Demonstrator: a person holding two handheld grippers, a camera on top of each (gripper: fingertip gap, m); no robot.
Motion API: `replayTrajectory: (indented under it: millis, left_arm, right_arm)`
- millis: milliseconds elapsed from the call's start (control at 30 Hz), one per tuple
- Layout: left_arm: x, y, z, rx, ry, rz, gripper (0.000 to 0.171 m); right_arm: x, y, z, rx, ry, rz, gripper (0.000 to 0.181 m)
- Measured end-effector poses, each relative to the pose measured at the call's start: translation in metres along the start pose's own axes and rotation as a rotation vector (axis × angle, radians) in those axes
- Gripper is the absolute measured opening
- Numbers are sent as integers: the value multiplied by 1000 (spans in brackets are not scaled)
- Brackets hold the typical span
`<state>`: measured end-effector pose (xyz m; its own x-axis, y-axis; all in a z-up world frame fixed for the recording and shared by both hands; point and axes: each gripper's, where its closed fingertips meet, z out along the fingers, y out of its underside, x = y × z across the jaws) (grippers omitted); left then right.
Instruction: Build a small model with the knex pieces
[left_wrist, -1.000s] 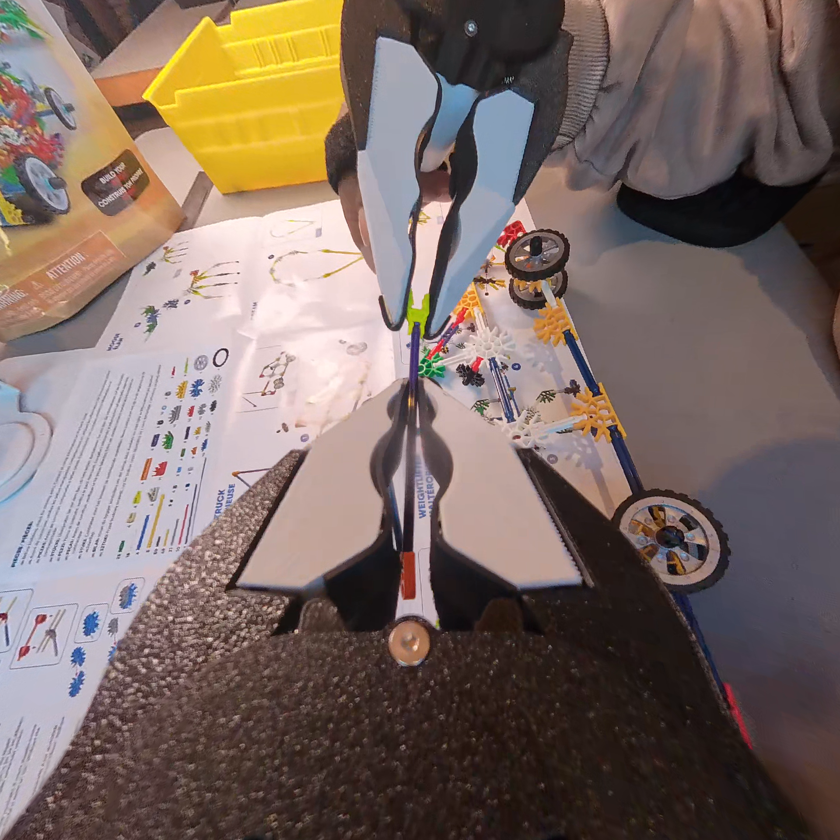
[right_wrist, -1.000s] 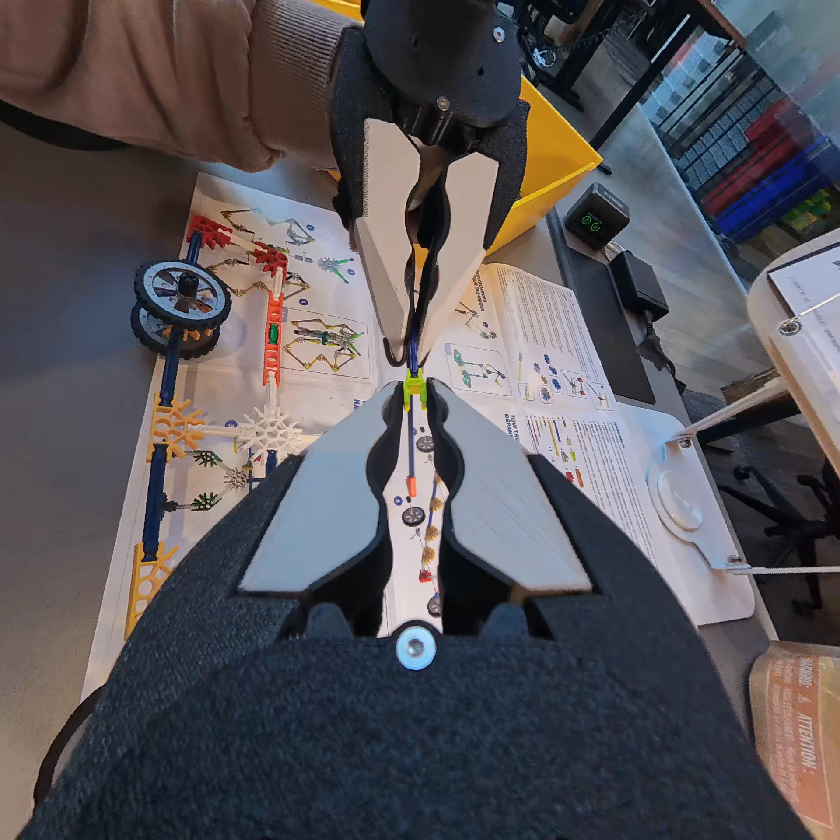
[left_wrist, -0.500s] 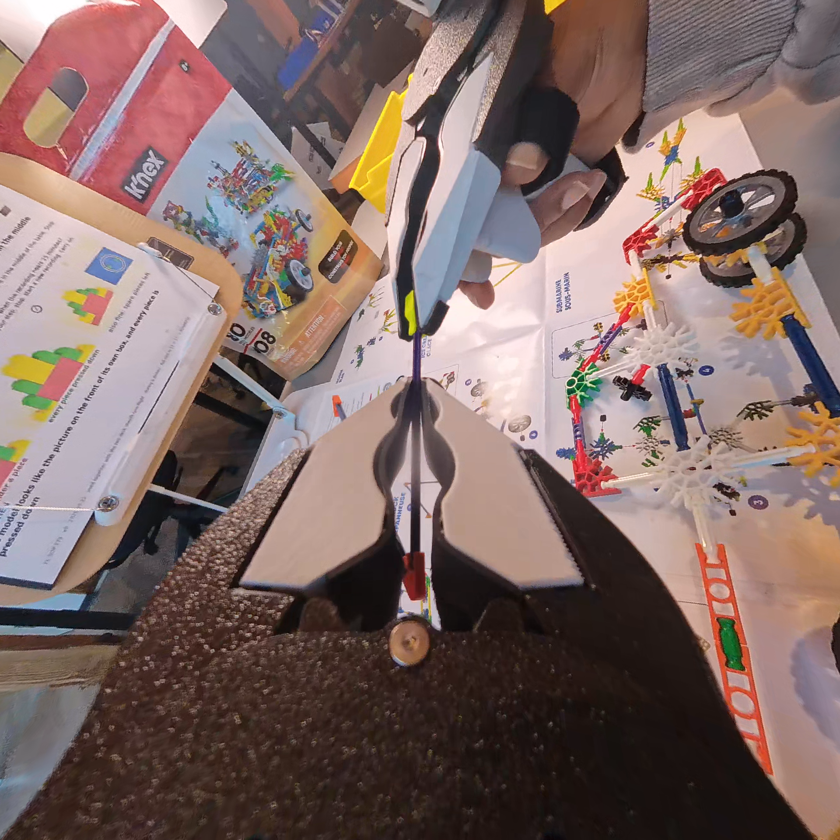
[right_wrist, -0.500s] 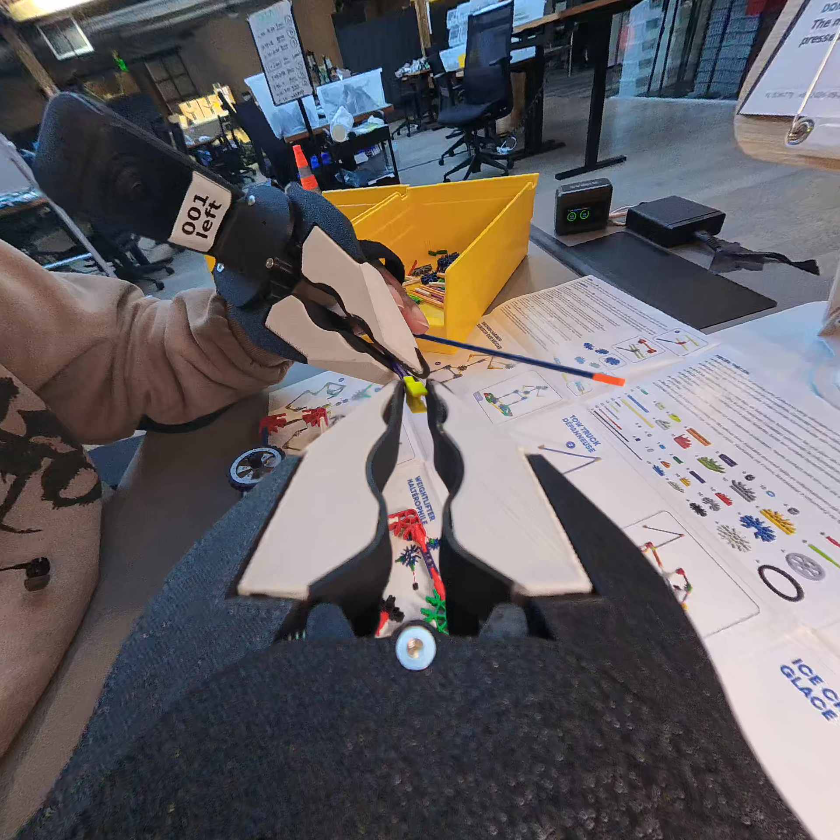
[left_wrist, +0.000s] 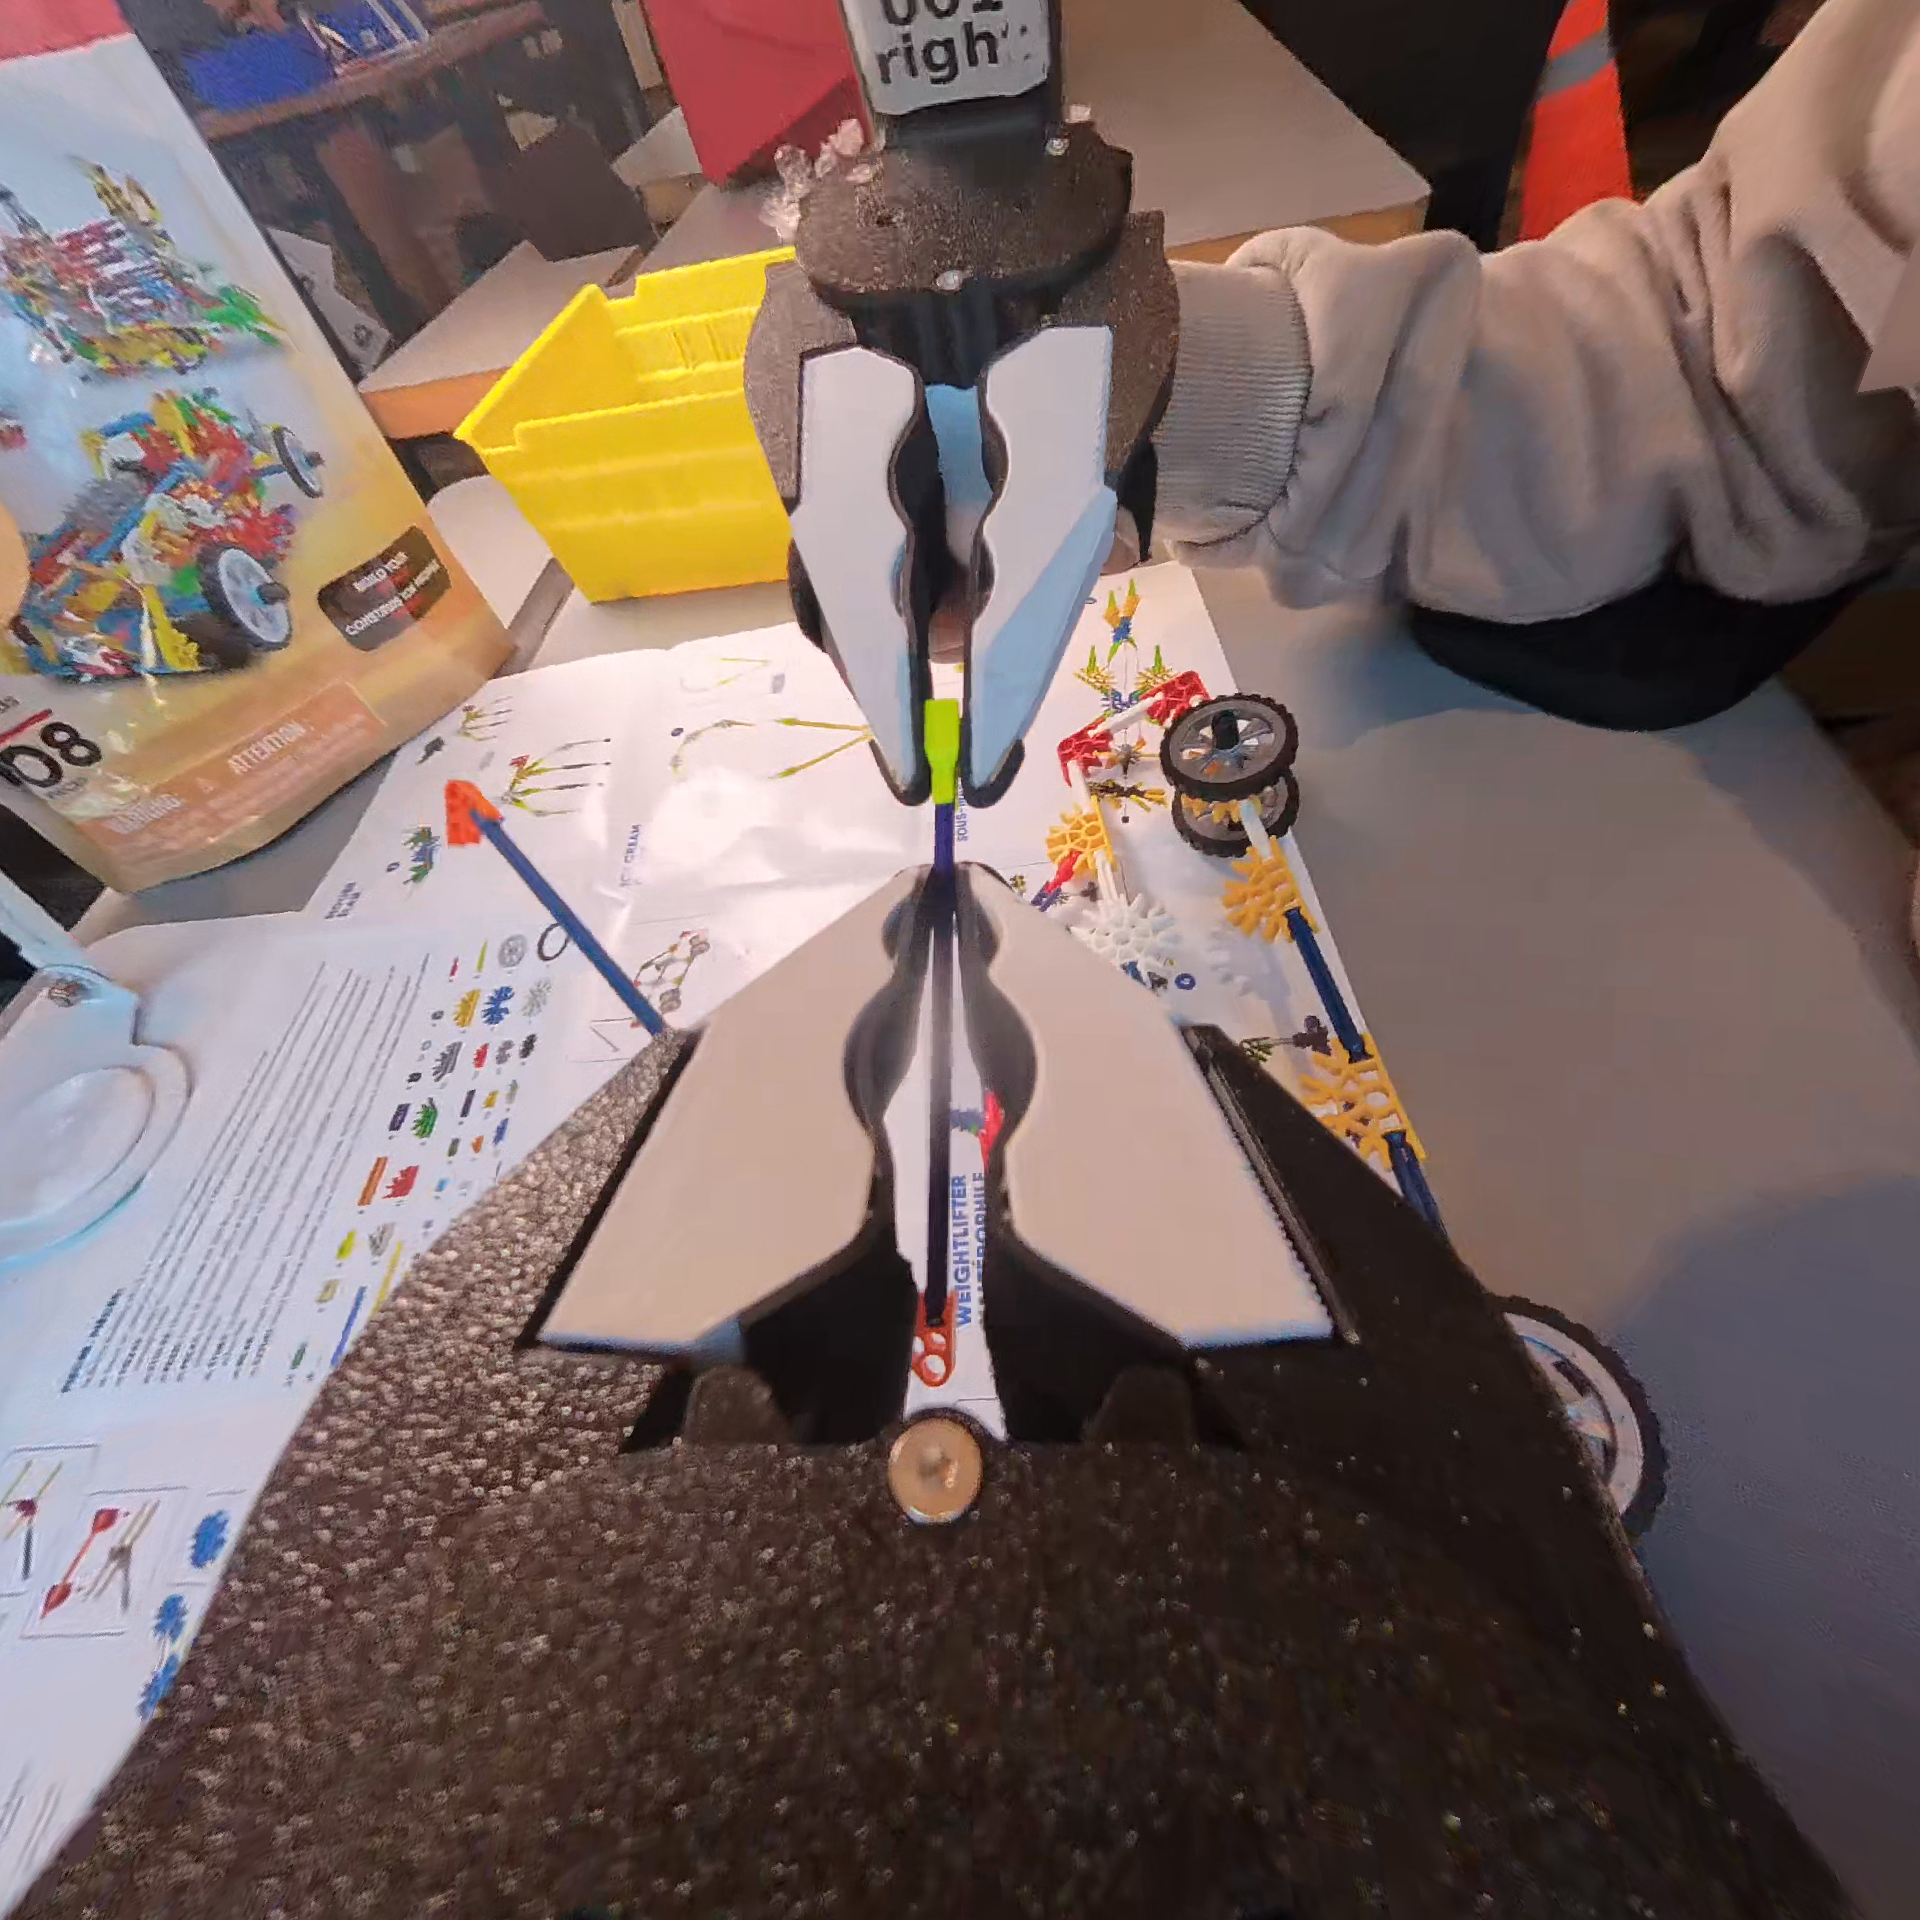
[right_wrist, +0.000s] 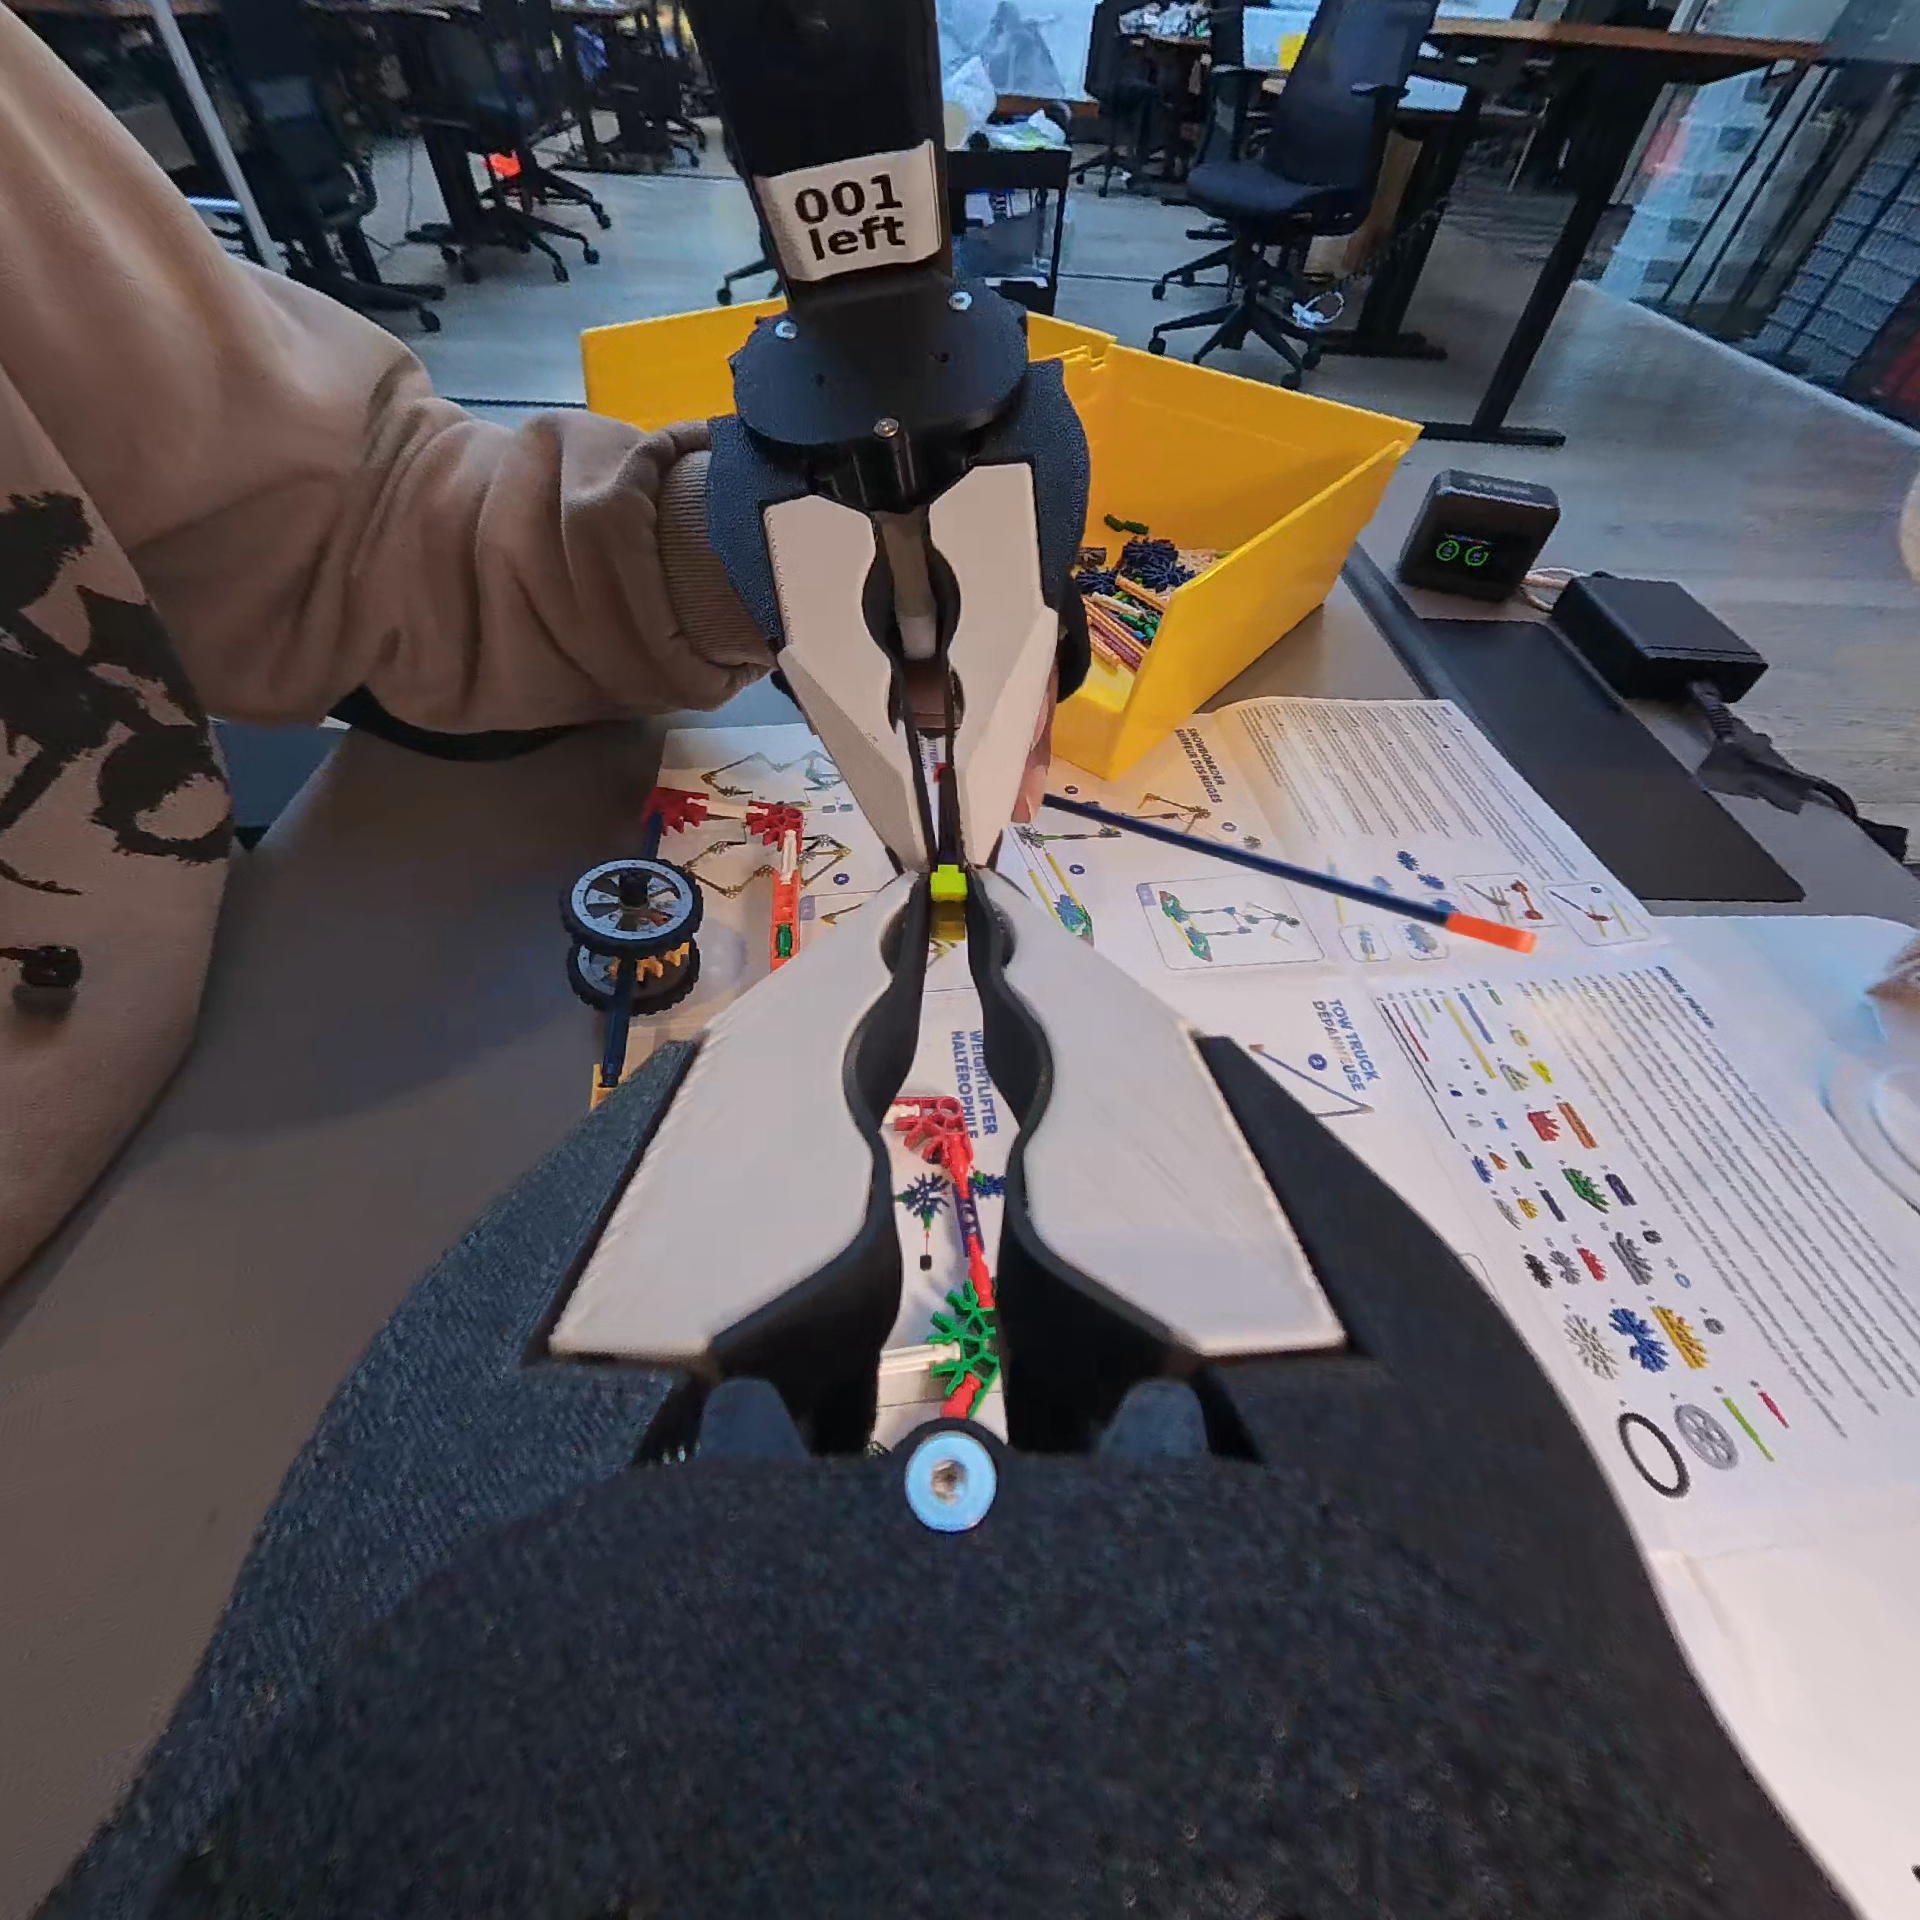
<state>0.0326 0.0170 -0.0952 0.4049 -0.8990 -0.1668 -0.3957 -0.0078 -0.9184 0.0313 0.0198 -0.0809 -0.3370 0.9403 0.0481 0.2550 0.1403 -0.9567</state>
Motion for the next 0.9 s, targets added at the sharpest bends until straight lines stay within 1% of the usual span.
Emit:
replayTrajectory:
  millis: [100, 200, 367, 500, 633, 767, 900]
  left_arm:
    - [-12, 1, 1, -22, -58, -47, 0]
    - [-30, 4, 0, -28, -152, -116, 0]
    - [-46, 10, -4, -20, -218, -229, 0]
    - [-51, 10, -9, 5, -215, -317, 0]
    - [-52, 6, -11, 44, -196, -394, 0]
    - [-52, -1, -12, 98, -177, -463, 0]
    - [-52, -12, -16, 158, -159, -505, 0]
  right_arm:
    - [13, 1, -1, -27, 91, -31, 5]
    - [34, 0, 1, -49, 239, -68, 6]
    - [50, -2, 8, -117, 448, -226, 6]
    - [55, -6, 11, -143, 558, -328, 5]
    - [57, -12, 10, -153, 636, -424, 5]
    - [56, -20, 8, -185, 733, -590, 3]
    - [54, -32, 5, -171, 838, -732, 3]
